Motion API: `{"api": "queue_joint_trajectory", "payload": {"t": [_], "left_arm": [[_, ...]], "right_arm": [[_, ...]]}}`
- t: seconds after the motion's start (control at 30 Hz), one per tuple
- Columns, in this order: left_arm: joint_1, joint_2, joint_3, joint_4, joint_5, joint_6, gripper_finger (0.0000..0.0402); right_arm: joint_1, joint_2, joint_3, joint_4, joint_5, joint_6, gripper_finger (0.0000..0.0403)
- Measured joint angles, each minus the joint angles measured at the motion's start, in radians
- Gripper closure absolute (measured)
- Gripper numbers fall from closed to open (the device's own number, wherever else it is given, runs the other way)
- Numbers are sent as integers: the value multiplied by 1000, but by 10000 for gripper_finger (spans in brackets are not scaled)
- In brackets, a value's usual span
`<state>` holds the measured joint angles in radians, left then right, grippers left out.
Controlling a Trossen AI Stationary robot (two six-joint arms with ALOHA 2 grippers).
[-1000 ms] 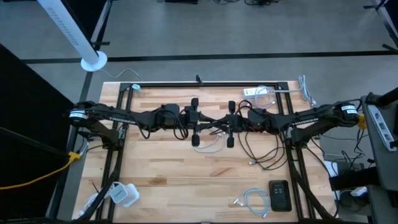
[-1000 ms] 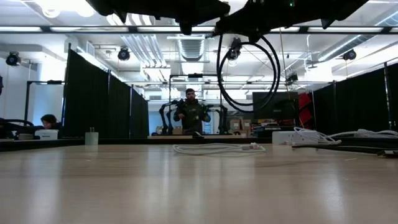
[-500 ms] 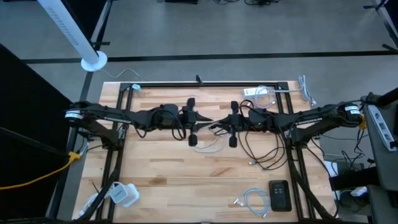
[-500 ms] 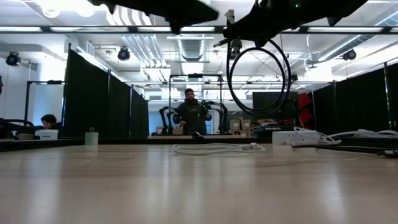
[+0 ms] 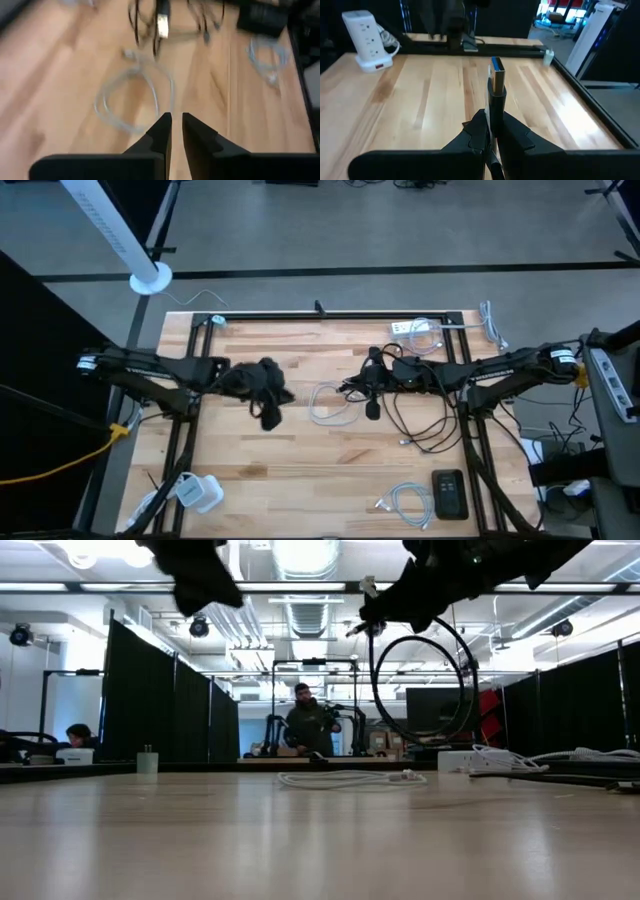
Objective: Plug in charger cables
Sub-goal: Insert the left black charger cable into the bottom white outlet extension
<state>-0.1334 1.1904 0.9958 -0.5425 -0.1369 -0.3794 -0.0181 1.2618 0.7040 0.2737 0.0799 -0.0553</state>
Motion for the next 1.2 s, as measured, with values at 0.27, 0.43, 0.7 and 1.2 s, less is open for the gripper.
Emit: {"api": "queue_joint_trajectory", "payload": {"t": [0.27,0.43,0.7,1.2], "left_arm": [[-95,22,22,-297,323,-378,375],[-186,30,23,-400,436,-663,375],[-348,24,50,-511,704,-1082,374],[-668,117,307,-698,854,-1567,376]], "right_arm": [[0,24,-1,-32,0,47,387],[5,36,0,-56,0,37,387],[7,94,0,-29,-1,25,387],[7,257,0,68,-1,30,387]]}}
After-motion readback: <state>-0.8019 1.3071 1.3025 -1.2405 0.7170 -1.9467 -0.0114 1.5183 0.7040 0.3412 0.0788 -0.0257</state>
